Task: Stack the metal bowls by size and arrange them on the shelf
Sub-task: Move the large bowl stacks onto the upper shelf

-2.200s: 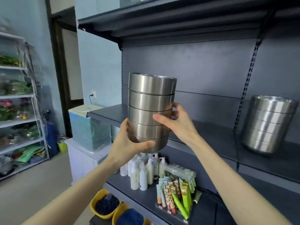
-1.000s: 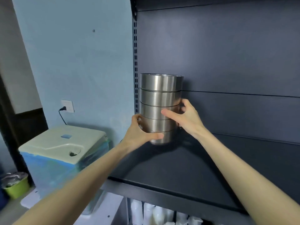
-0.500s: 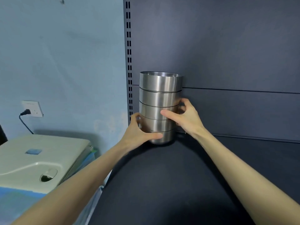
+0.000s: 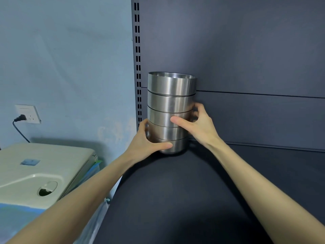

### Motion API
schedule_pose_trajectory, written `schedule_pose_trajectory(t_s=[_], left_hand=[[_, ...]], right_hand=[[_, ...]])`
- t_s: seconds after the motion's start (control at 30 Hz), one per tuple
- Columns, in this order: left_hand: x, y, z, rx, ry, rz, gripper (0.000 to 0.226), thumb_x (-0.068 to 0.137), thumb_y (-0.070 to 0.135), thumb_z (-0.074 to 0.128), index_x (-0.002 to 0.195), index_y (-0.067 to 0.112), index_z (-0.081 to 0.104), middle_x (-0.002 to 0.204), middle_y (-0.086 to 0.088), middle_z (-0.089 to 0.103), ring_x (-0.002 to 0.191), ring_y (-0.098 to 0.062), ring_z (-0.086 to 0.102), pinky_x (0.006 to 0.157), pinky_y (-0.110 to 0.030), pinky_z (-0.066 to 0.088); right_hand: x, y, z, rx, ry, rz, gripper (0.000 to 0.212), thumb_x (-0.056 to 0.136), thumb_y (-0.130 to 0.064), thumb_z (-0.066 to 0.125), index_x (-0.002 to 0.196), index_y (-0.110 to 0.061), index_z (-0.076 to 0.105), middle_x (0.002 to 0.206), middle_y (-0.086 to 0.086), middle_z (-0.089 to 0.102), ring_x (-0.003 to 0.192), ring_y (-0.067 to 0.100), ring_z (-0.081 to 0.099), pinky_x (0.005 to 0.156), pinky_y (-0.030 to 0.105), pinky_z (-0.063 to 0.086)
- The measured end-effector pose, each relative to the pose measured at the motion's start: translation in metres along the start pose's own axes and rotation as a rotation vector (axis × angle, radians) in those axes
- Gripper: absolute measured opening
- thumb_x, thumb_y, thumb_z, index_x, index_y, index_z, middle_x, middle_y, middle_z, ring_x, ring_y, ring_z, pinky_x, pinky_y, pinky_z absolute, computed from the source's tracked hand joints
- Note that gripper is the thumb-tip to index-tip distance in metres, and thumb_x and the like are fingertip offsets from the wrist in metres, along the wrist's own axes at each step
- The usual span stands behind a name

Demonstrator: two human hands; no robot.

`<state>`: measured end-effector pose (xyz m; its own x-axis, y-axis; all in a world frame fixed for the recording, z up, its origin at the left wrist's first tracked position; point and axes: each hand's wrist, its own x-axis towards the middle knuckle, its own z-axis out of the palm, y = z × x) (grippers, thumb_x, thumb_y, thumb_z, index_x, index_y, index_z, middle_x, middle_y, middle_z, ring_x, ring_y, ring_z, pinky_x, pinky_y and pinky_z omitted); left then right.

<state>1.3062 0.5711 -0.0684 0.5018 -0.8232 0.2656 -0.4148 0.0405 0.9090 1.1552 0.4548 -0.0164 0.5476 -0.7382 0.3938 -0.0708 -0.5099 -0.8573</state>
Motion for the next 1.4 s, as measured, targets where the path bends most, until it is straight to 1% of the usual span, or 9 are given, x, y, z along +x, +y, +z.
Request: schedule_pose_trajectory(t_s=[0.17, 0.33, 0.47, 0.6, 0.73, 0.9, 1.2, 1.3, 1.4], left_hand=[[-0.005, 0.006, 0.001, 0.016, -0.023, 0.011, 0.101, 0.065, 0.03, 0.087, 0.143, 0.027, 0.023, 0.126, 0.016, 0.042, 0.117, -0.008, 0.048, 0.093, -0.019, 0.04], [-0.007, 0.009, -0.002, 0.173, -0.011, -0.011, 0.093, 0.064, 0.042, 0.084, 0.139, 0.03, 0.031, 0.126, 0.004, 0.031, 0.113, -0.007, 0.04, 0.099, -0.021, 0.03], [-0.01, 0.014, -0.006, 0.246, -0.016, -0.006, 0.084, 0.064, 0.042, 0.084, 0.133, 0.024, 0.039, 0.124, 0.003, 0.036, 0.111, -0.01, 0.044, 0.103, -0.025, 0.034], [-0.017, 0.024, -0.016, 0.345, -0.043, 0.026, 0.083, 0.055, 0.055, 0.079, 0.126, 0.023, 0.049, 0.123, 0.005, 0.054, 0.111, -0.014, 0.054, 0.098, -0.031, 0.045], [-0.032, 0.044, -0.027, 0.455, 0.086, 0.095, 0.054, 0.077, 0.028, 0.076, 0.125, 0.015, 0.054, 0.112, 0.0, 0.059, 0.098, -0.019, 0.059, 0.086, -0.03, 0.047], [-0.055, 0.096, -0.024, 0.677, 0.075, 0.287, 0.047, 0.084, 0.034, 0.068, 0.125, 0.012, 0.056, 0.121, -0.007, 0.059, 0.111, -0.025, 0.057, 0.095, -0.037, 0.044], [-0.139, 0.22, 0.07, 0.828, 0.004, 0.646, 0.056, 0.088, 0.041, 0.06, 0.137, 0.018, 0.045, 0.129, -0.002, 0.049, 0.122, -0.023, 0.044, 0.101, -0.036, 0.037], [-0.182, 0.241, 0.119, 0.824, -0.019, 0.698, 0.058, 0.088, 0.044, 0.058, 0.138, 0.019, 0.043, 0.129, -0.001, 0.048, 0.122, -0.023, 0.043, 0.102, -0.04, 0.037], [-0.214, 0.255, 0.168, 0.891, -0.102, 0.722, 0.061, 0.09, 0.048, 0.054, 0.142, 0.023, 0.035, 0.136, 0.001, 0.042, 0.124, -0.021, 0.04, 0.1, -0.035, 0.034]], right_hand=[[-0.003, -0.003, 0.0, -0.011, -0.013, 0.019, 0.099, 0.063, -0.054, 0.082, 0.143, -0.023, 0.033, 0.134, -0.003, 0.054, 0.119, 0.017, 0.056, 0.1, 0.038, 0.049], [-0.009, -0.009, -0.002, -0.031, -0.059, 0.065, 0.102, 0.068, -0.055, 0.078, 0.149, -0.022, 0.025, 0.144, -0.003, 0.047, 0.132, 0.016, 0.043, 0.105, 0.031, 0.04], [-0.013, -0.017, -0.008, -0.103, -0.115, 0.091, 0.103, 0.073, -0.054, 0.074, 0.152, -0.021, 0.018, 0.153, -0.002, 0.035, 0.141, 0.016, 0.032, 0.104, 0.028, 0.03], [-0.021, -0.025, -0.021, -0.201, -0.128, 0.11, 0.099, 0.072, -0.056, 0.075, 0.15, -0.02, 0.027, 0.153, -0.001, 0.037, 0.14, 0.016, 0.035, 0.108, 0.029, 0.034], [-0.035, -0.04, -0.049, -0.357, -0.11, 0.056, 0.08, 0.081, -0.044, 0.073, 0.147, -0.02, 0.034, 0.151, 0.003, 0.039, 0.138, 0.019, 0.036, 0.1, 0.025, 0.033], [-0.062, -0.069, -0.099, -0.577, -0.04, -0.039, 0.069, 0.085, -0.033, 0.07, 0.144, -0.018, 0.038, 0.15, 0.007, 0.039, 0.138, 0.025, 0.034, 0.109, 0.037, 0.033], [-0.182, -0.111, -0.229, -0.851, 0.14, -0.125, 0.062, 0.087, -0.035, 0.067, 0.141, -0.017, 0.043, 0.146, 0.001, 0.04, 0.132, 0.024, 0.042, 0.108, 0.046, 0.036], [-0.243, -0.109, -0.277, -0.935, 0.154, -0.072, 0.06, 0.09, -0.036, 0.063, 0.142, -0.019, 0.04, 0.148, 0.0, 0.036, 0.131, 0.025, 0.041, 0.105, 0.046, 0.038], [-0.294, -0.102, -0.322, -1.018, 0.146, 0.009, 0.062, 0.091, -0.037, 0.062, 0.145, -0.02, 0.036, 0.153, 0.002, 0.028, 0.135, 0.028, 0.035, 0.105, 0.045, 0.038]])
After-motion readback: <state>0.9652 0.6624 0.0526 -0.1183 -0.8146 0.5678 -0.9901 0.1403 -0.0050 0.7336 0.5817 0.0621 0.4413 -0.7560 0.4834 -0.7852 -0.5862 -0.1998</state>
